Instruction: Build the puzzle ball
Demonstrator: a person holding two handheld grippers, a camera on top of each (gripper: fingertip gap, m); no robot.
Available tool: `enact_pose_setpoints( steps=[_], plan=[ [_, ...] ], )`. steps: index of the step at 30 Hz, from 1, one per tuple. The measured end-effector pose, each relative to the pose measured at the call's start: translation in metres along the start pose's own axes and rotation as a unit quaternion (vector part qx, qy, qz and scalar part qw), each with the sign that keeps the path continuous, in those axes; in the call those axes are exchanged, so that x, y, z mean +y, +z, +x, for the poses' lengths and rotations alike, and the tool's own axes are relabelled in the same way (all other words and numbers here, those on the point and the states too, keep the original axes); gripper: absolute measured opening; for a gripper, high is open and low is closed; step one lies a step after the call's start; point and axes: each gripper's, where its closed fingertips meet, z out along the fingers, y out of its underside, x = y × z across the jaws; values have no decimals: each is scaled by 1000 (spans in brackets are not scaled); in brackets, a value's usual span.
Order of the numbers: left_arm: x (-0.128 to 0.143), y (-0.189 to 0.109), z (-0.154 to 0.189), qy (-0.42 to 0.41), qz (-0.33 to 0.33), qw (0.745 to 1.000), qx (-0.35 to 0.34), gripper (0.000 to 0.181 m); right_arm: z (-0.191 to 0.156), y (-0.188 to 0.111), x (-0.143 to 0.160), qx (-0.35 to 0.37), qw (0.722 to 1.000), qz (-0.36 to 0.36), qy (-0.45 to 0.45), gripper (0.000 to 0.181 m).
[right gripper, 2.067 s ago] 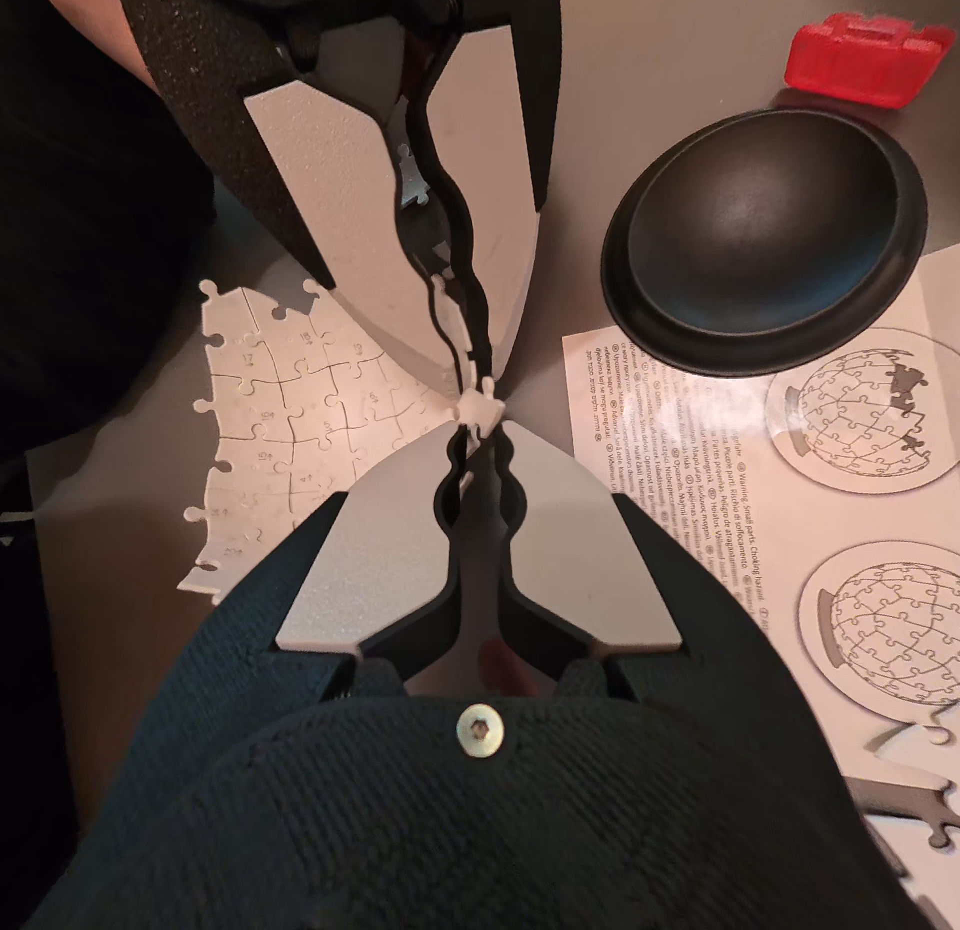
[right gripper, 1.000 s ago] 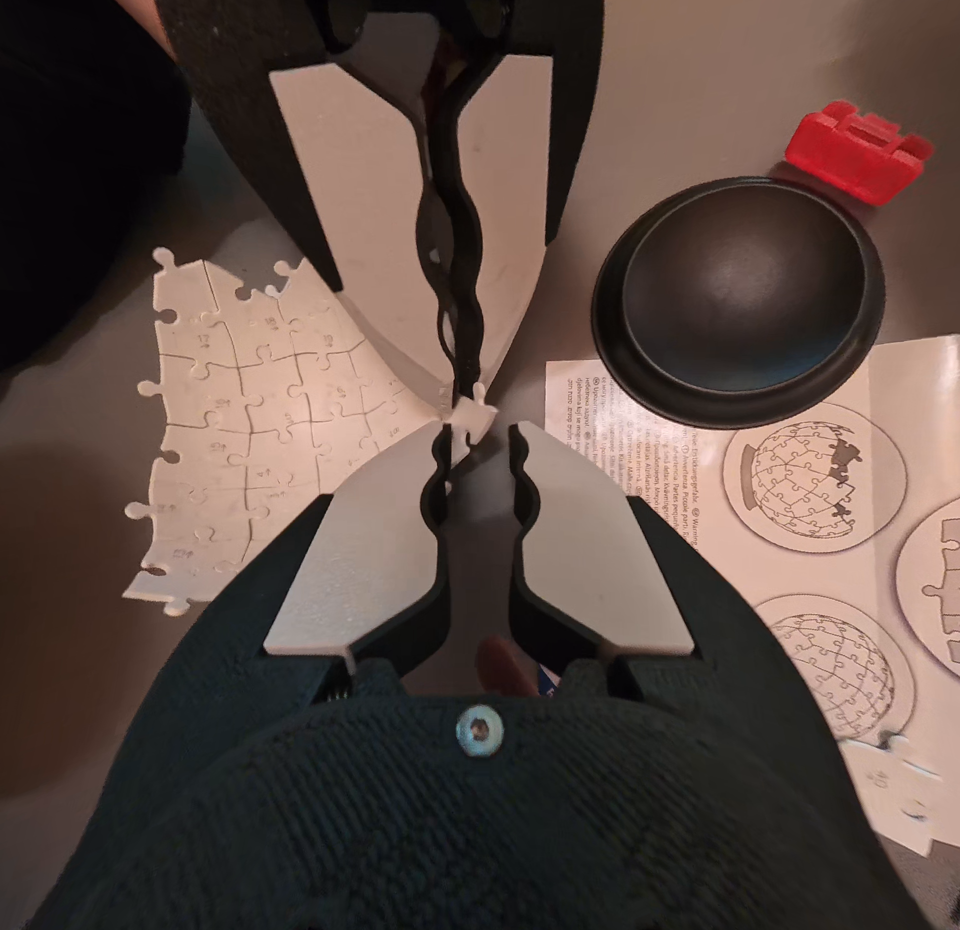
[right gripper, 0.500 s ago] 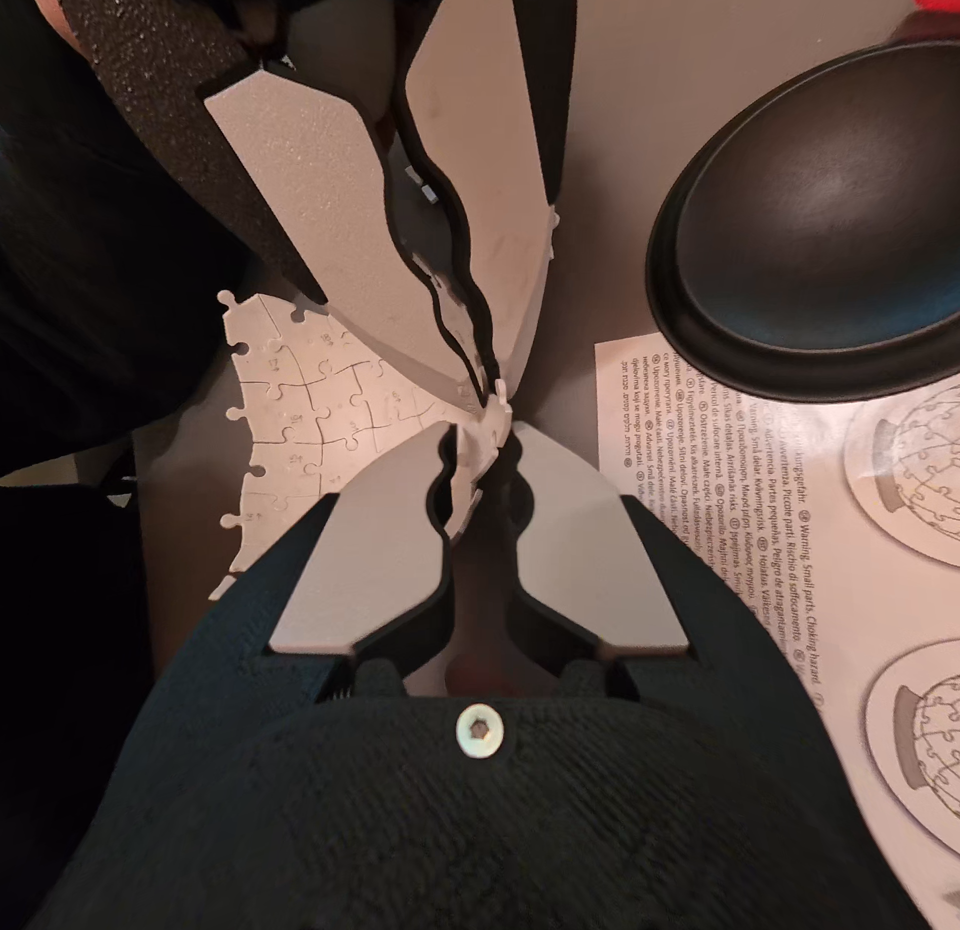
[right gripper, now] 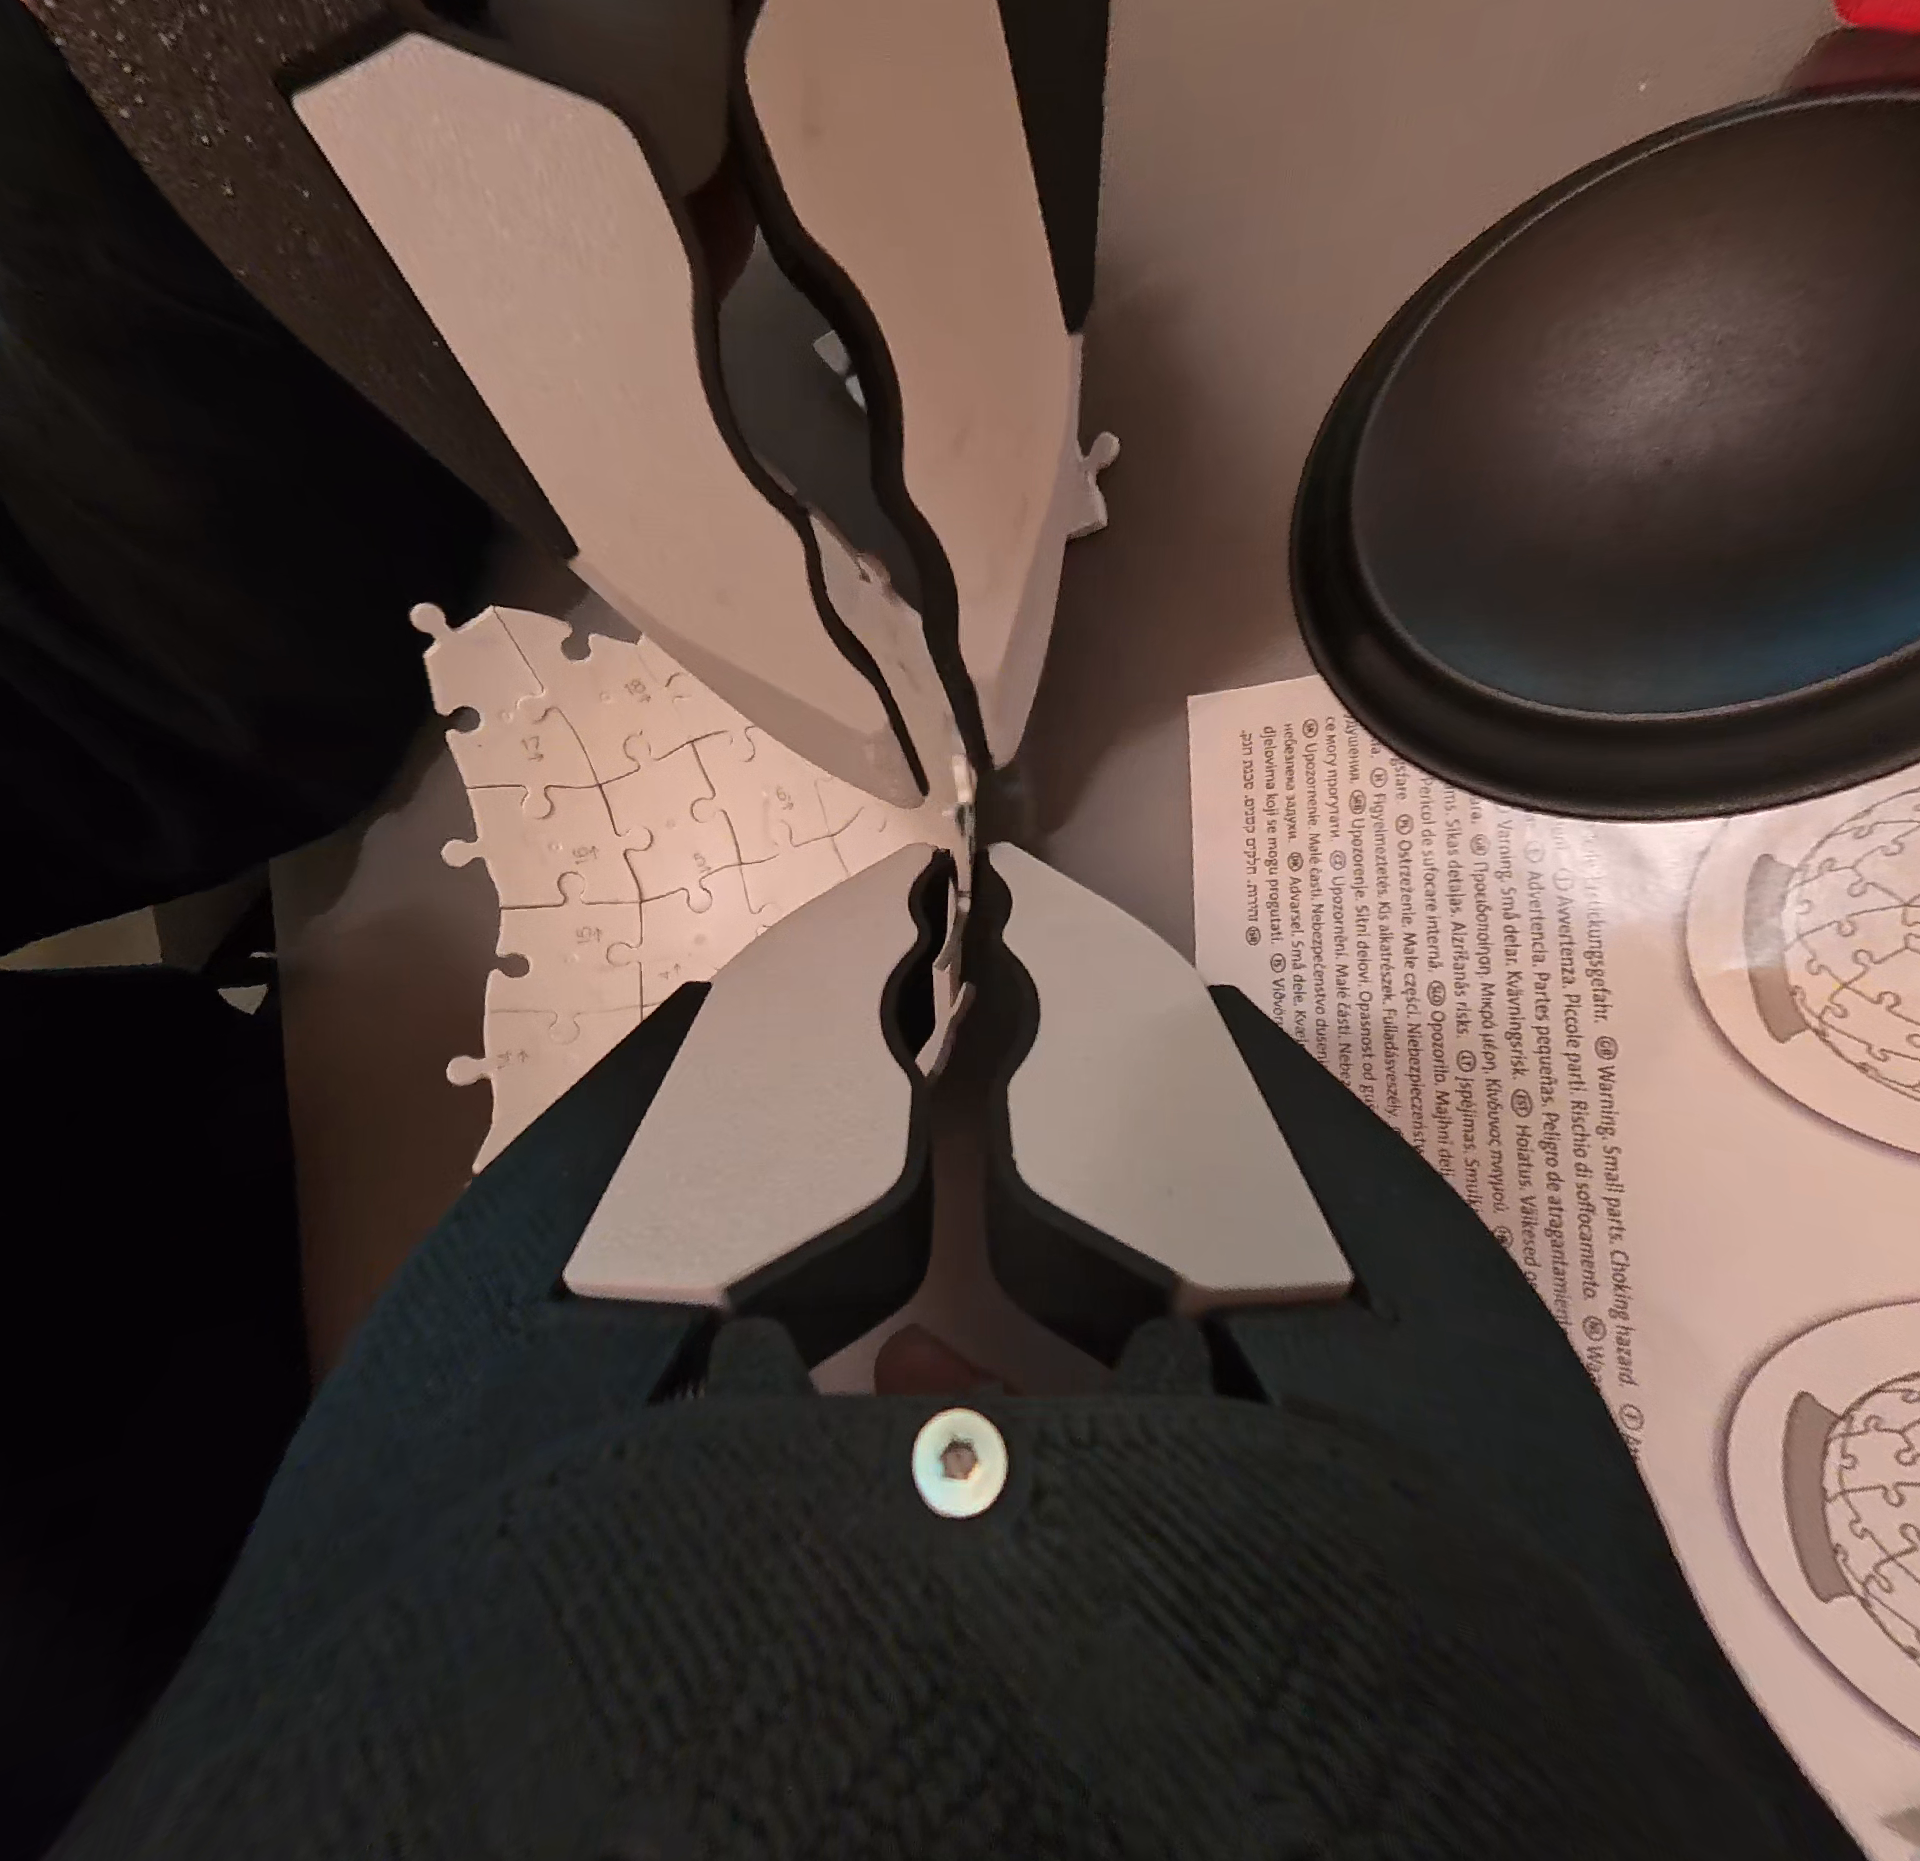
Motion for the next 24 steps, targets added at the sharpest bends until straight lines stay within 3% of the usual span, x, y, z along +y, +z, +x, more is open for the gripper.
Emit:
enact_pose_setpoints(
  steps=[5, 15, 24],
  plan=[
    [5, -4, 1, -12, -7, 1000, 1, 9, 0, 1, 0, -6, 1000, 3, 1, 4],
    [4, -8, -6, -28, -4, 999, -23, 33, -3, 0, -2, -10, 1000, 11, -17, 3],
    [16, -12, -4, 6, -45, 998, -50, 26, -2, -4, -5, -6, 999, 29, -15, 3]
  ],
)
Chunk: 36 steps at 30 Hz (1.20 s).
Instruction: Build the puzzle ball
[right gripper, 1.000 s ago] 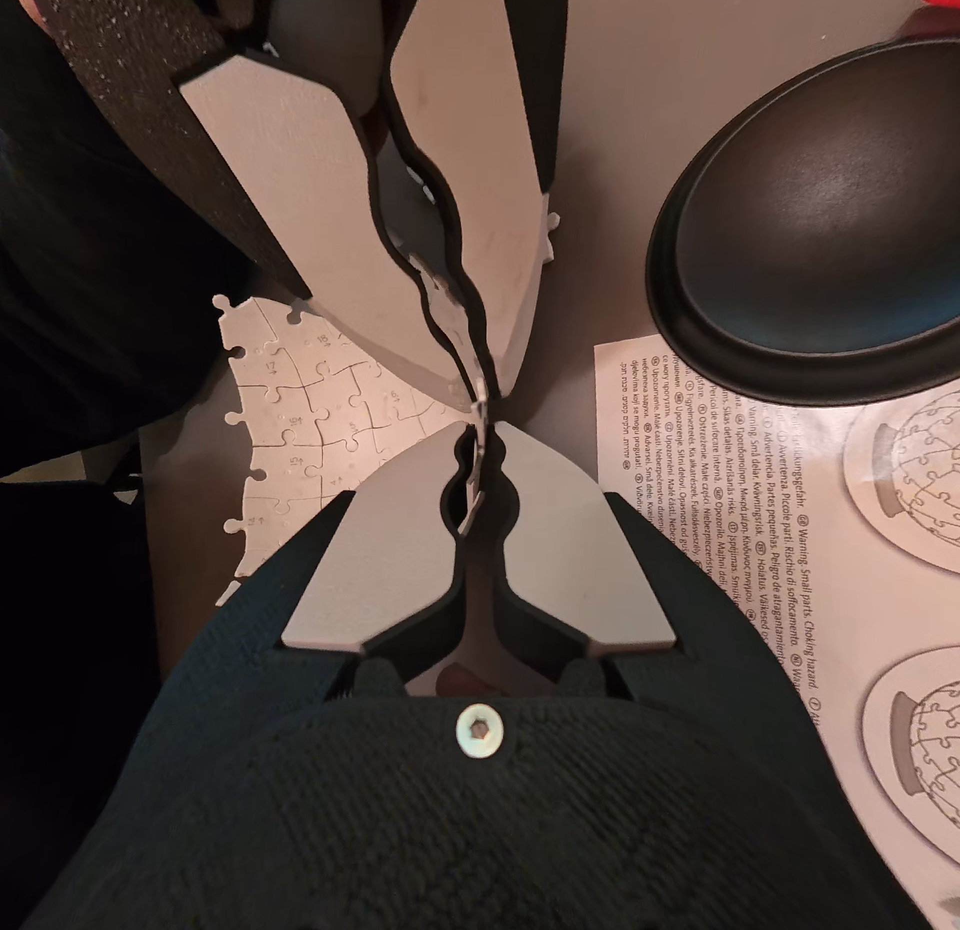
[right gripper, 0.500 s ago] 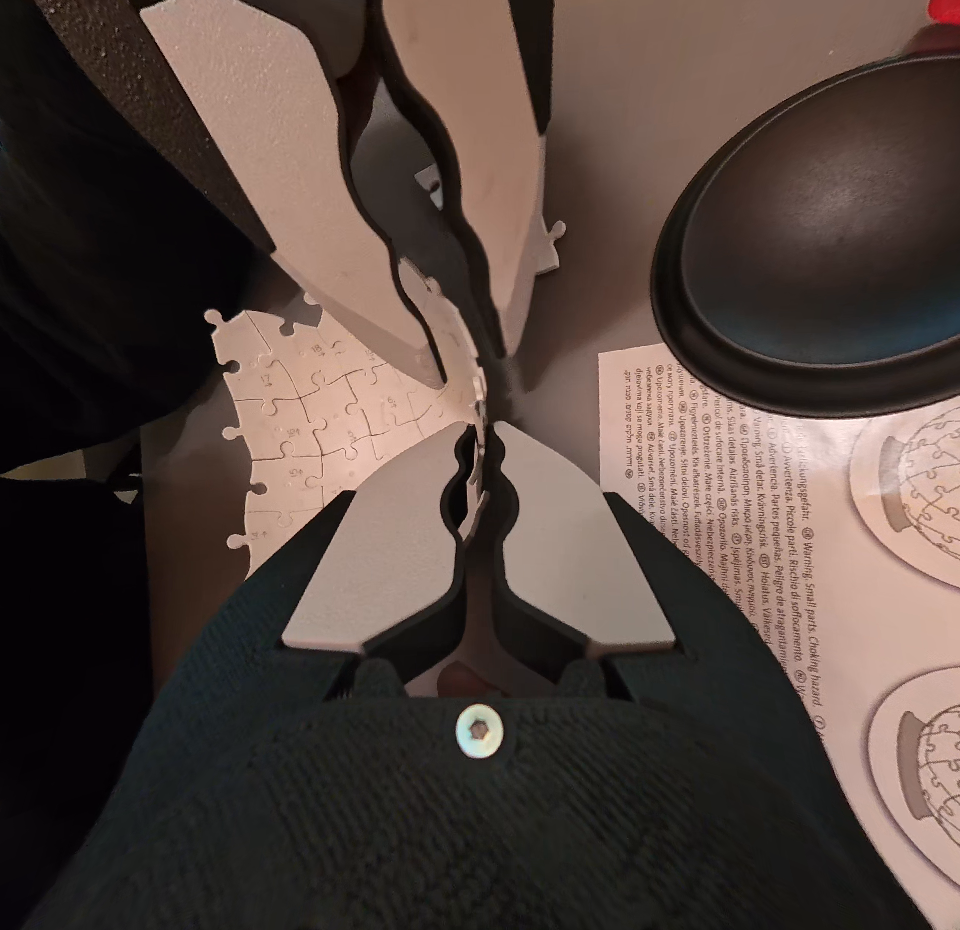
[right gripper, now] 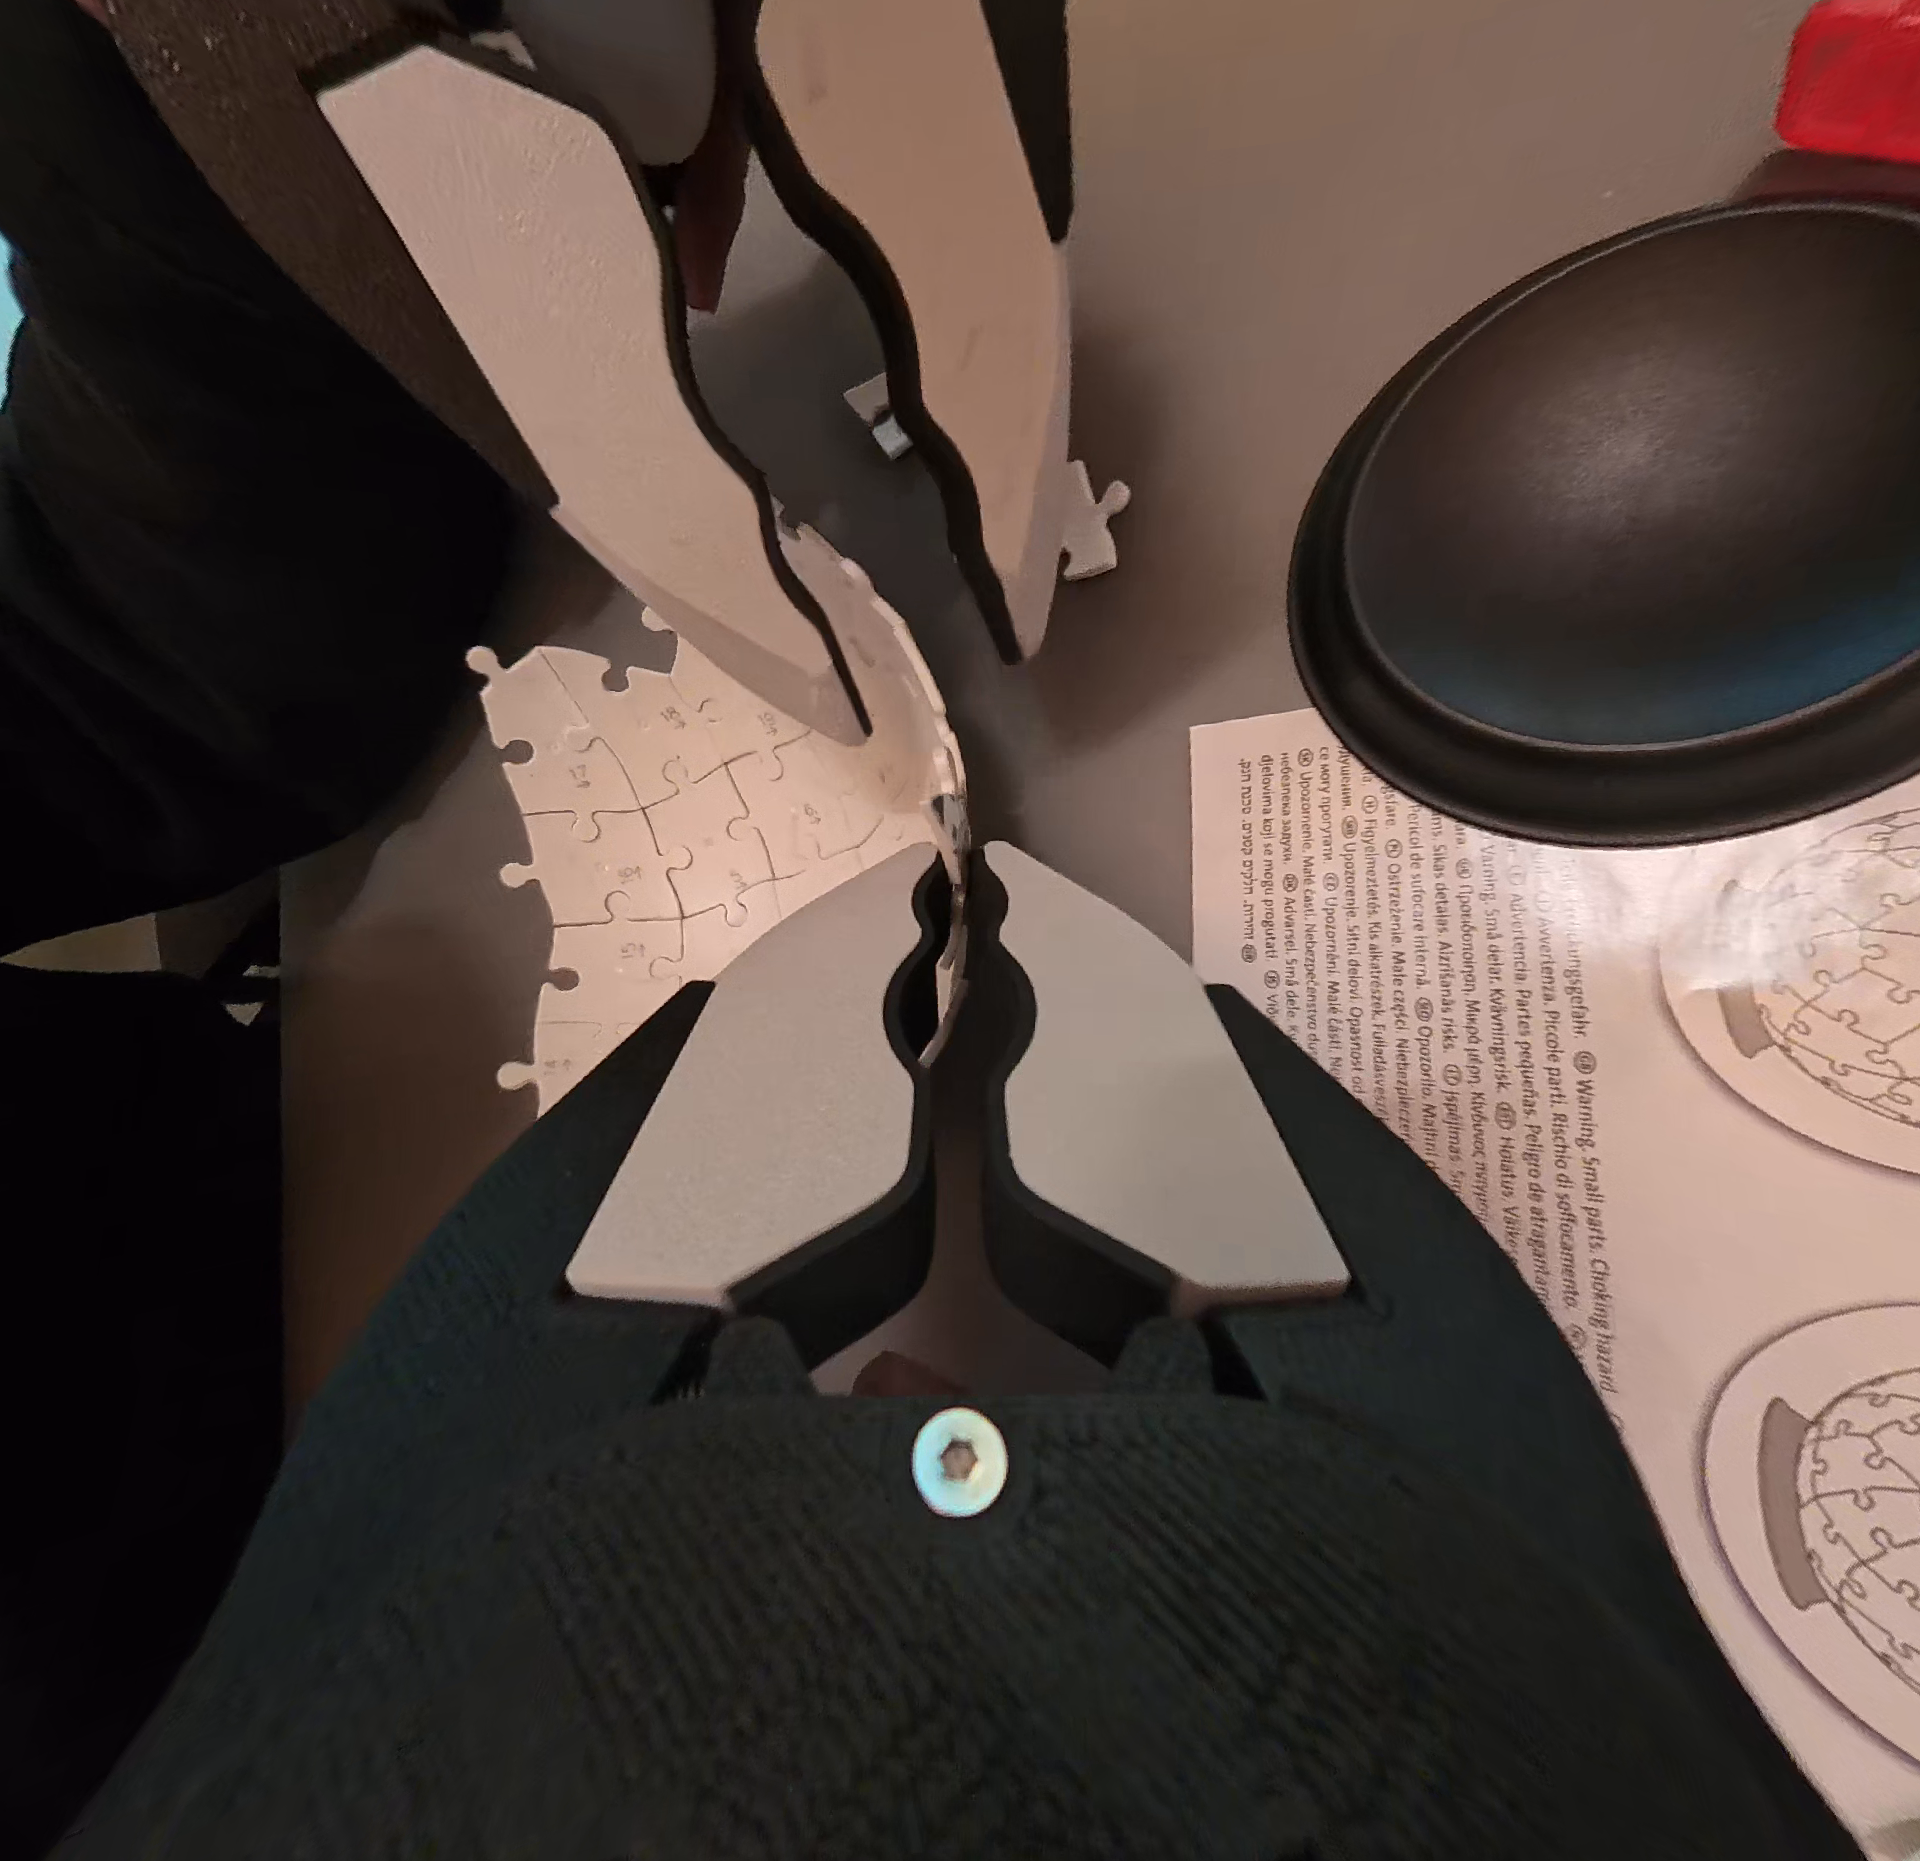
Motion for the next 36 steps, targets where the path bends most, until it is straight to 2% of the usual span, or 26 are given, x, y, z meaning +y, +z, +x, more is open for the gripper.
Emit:
enact_pose_setpoints(
  steps=[4, 7, 11, 14, 23, 27, 36],
  plan=[
    [-7, -1, -2, 7, -2, 1000, -28, 26, 4, -3, -3, 15, 1000, 9, 4, 3],
    [-6, 0, -10, 30, -25, 996, -74, 23, 7, -6, -5, 33, 999, 15, 1, 3],
    [-7, 0, -9, 53, -30, 995, -83, 20, 7, -6, -8, 50, 999, 16, -11, 3],
    [-12, -8, -6, 64, -17, 994, -87, 9, 7, -9, -12, 75, 996, 16, -37, 3],
    [-6, -10, -1, 77, -49, 991, -101, 9, 2, -10, -23, 130, 981, 11, -145, 3],
    [-6, -11, -3, 73, -47, 991, -101, 7, 2, -10, -25, 124, 981, 20, -150, 3],
    [-7, -11, -4, 67, -39, 992, -97, 2, -1, -9, -24, 77, 992, 36, -96, 4]
  ],
)
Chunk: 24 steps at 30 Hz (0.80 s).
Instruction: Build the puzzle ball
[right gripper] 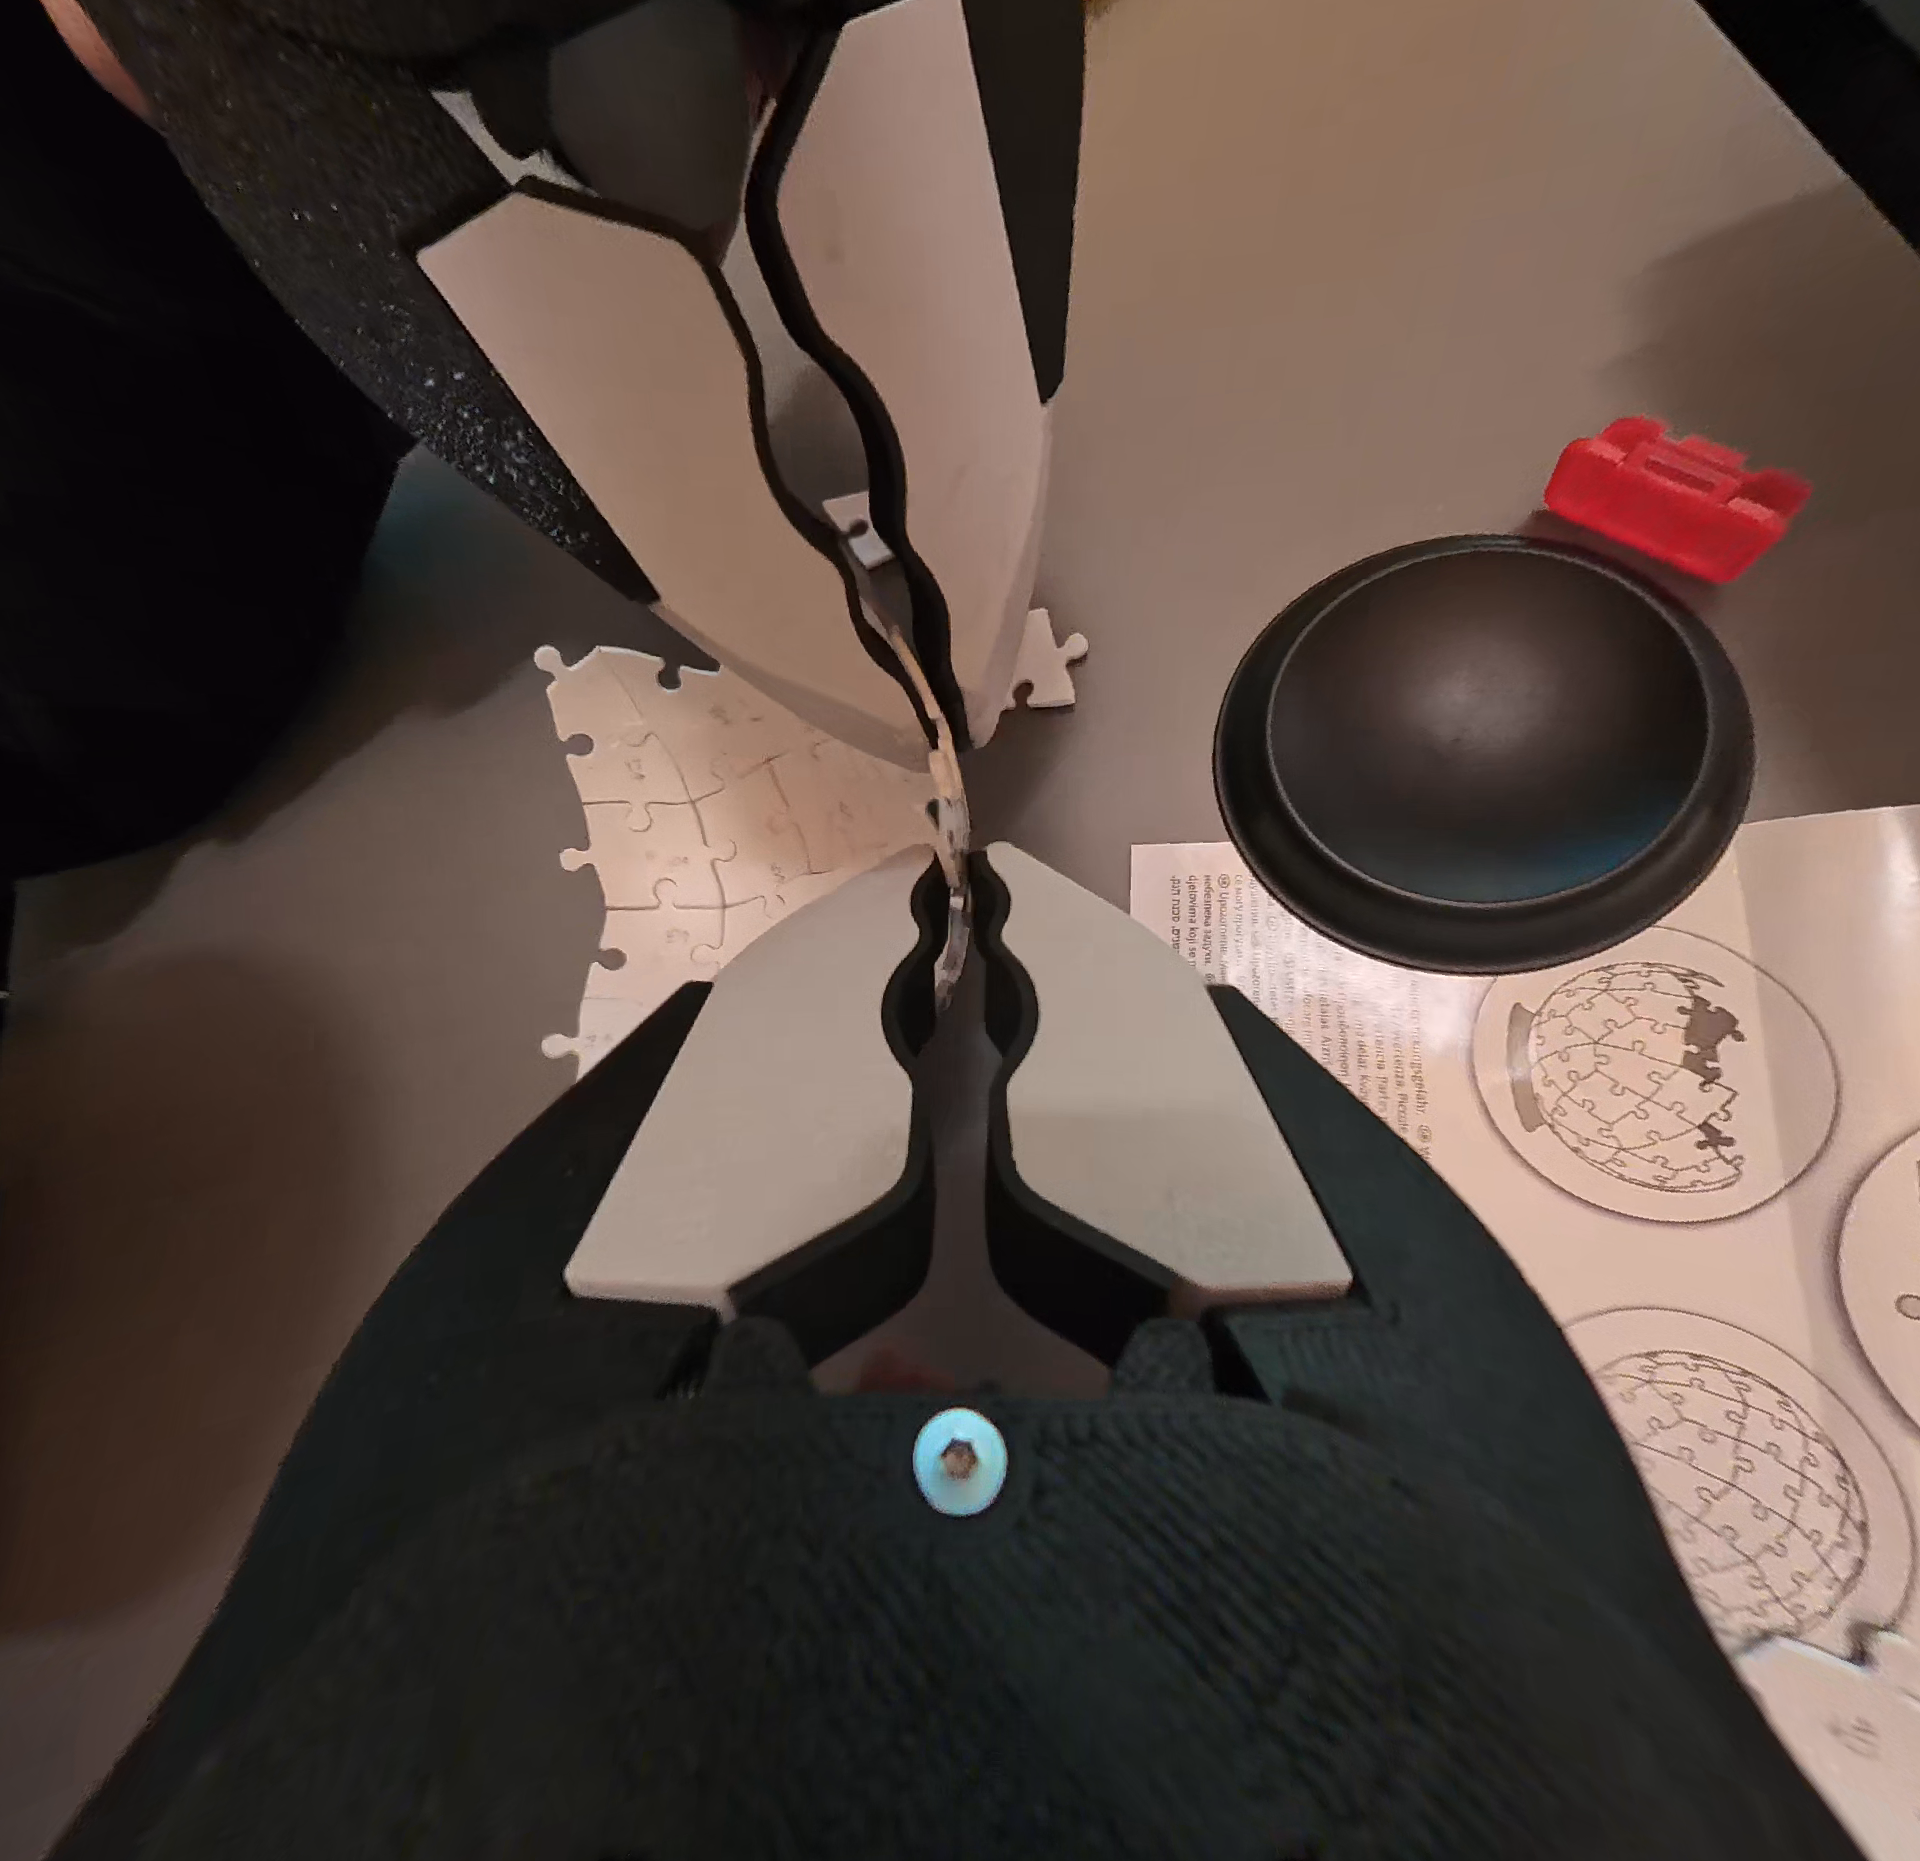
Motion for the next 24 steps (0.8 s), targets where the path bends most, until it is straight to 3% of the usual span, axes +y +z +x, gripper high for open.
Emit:
enact_pose_setpoints(
  steps=[3, 9, 24],
  plan=[
    [1, 0, -1, -3, -2, 1000, -1, 3, -2, 0, -2, -15, 1000, 11, 13, 15],
    [0, 0, -1, -6, -3, 1000, -2, 2, 2, -4, -5, -4, 1000, 20, 13, 13],
    [-3, 0, 2, 11, -6, 1000, -10, 2, -2, 3, 14, 10, 997, -60, -39, 11]
  ],
)
